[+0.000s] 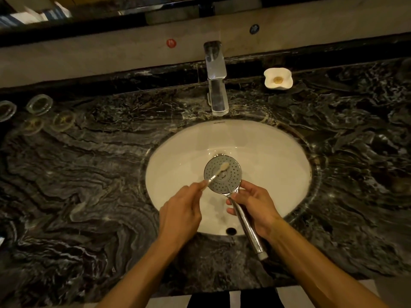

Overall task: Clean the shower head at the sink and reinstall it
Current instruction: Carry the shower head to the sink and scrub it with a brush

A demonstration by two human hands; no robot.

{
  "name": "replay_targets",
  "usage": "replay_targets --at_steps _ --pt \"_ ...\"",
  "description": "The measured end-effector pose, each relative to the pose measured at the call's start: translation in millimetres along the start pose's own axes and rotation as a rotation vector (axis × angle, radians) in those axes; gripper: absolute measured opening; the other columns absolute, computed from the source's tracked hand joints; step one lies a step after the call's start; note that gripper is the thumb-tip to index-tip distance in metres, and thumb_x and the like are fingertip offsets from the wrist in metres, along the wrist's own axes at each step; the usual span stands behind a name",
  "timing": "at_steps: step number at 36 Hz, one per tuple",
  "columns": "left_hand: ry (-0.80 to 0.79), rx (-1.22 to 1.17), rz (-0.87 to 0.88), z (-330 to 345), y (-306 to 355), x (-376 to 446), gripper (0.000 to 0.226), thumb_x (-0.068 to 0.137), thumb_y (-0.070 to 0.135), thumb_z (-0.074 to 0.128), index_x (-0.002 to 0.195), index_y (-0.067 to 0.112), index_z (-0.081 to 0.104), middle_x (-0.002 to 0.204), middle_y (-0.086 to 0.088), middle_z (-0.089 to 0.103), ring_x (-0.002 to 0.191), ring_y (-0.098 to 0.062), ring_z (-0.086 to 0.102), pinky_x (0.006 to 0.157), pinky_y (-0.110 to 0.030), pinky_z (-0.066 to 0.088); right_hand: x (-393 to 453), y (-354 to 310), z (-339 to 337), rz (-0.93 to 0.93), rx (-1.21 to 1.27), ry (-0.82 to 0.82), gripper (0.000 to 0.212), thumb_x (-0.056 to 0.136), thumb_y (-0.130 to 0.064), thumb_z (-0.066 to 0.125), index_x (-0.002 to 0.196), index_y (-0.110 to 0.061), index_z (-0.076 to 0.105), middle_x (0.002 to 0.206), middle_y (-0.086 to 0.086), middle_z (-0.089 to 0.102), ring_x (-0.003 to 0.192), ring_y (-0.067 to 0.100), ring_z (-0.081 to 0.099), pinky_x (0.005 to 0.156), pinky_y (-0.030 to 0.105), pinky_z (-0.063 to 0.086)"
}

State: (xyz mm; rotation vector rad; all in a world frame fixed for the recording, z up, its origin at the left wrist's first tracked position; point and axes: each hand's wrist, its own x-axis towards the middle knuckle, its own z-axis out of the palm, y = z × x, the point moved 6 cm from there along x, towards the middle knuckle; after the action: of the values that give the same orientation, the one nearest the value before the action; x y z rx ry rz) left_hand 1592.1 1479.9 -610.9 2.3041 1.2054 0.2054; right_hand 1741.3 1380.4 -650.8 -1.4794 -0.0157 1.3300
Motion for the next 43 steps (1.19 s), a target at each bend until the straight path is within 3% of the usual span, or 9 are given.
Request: replay_targets --at_steps 3,8,14,19,26,32,37,43 --pt "0.032 -0.005 -0.037 -6.2 -8.8 -1.1 0.028 0.098 0.029 0.046 0.123 0.041 0.052 0.099 0.011 0.068 0.082 -0.012 0.064 0.068 -0.038 0.056 -1.9 -2.9 -1.7 0.002 0.022 0.007 0.035 0.089 0.008 0.061 0.104 -0.022 0.068 0.1 0.02 0.073 0.083 0.029 0.066 0.081 0.047 0.06" --pt "-0.061 -0.026 0.037 0.4 5.0 -15.0 0.032 0.098 0.03 0.045 0.126 0.044 0.05 0.096 0.012 0.065 0.08 -0.009 0.061 0.068 -0.036 0.055 -2.3 -2.5 -2.0 -0.003 0.03 0.008 0.034 0.089 0.006 0.062 0.105 -0.022 0.069 0.106 0.023 0.072 0.087 0.031 0.067 0.08 0.046 0.061" --pt "0.056 -0.04 -0.055 -9.4 -6.3 1.6 0.028 0.097 0.027 0.048 0.122 0.039 0.055 0.101 0.01 0.069 0.084 -0.012 0.065 0.068 -0.035 0.056 -2.3 -5.7 -1.7 0.008 0.061 0.001 0.033 0.089 0.008 0.061 0.105 -0.02 0.068 0.108 0.024 0.071 0.087 0.03 0.066 0.083 0.049 0.06" --pt "-0.057 -0.034 0.008 -0.9 5.8 -16.2 0.031 0.098 0.032 0.045 0.126 0.044 0.051 0.103 0.013 0.067 0.085 -0.009 0.063 0.072 -0.034 0.055 -2.1 -5.1 -5.3 0.003 0.066 -0.001 0.034 0.089 0.008 0.06 0.108 -0.02 0.069 0.106 0.026 0.071 0.087 0.032 0.067 0.085 0.051 0.059" --pt "0.055 -0.052 -0.067 -9.2 -7.3 -2.4 0.028 0.097 0.028 0.048 0.122 0.041 0.053 0.103 0.012 0.069 0.085 -0.01 0.065 0.07 -0.036 0.056 -2.8 -2.6 -5.3 0.021 0.067 -0.006 0.033 0.089 0.007 0.061 0.105 -0.021 0.068 0.104 0.022 0.074 0.089 0.032 0.068 0.08 0.046 0.061" --pt "-0.036 -0.092 0.006 3.2 1.7 -32.1 0.03 0.097 0.035 0.043 0.125 0.043 0.049 0.1 0.011 0.067 0.085 -0.011 0.064 0.071 -0.036 0.055 -4.7 4.2 -4.0 0.041 0.11 -0.012 0.033 0.089 0.007 0.061 0.111 -0.016 0.068 0.108 0.026 0.071 0.089 0.033 0.067 0.077 0.044 0.062" --pt "0.08 -0.082 -0.09 -8.0 -14.6 -14.6 0.029 0.096 0.025 0.05 0.121 0.039 0.057 0.104 0.011 0.07 0.088 -0.011 0.065 0.072 -0.029 0.054 -6.0 4.8 -3.2 0.042 0.118 -0.016 0.033 0.089 0.008 0.06 0.11 -0.015 0.069 0.105 0.025 0.072 0.088 0.032 0.066 0.079 0.045 0.061" --pt "-0.024 -0.098 -0.01 0.4 -8.8 -36.7 0.031 0.097 0.031 0.044 0.124 0.04 0.055 0.1 0.012 0.068 0.083 -0.007 0.063 0.07 -0.033 0.055 -4.1 4.6 -5.7 0.053 0.15 -0.002 0.034 0.087 0.008 0.062 0.114 -0.013 0.068 0.107 0.026 0.071 0.088 0.032 0.067 0.075 0.043 0.062"
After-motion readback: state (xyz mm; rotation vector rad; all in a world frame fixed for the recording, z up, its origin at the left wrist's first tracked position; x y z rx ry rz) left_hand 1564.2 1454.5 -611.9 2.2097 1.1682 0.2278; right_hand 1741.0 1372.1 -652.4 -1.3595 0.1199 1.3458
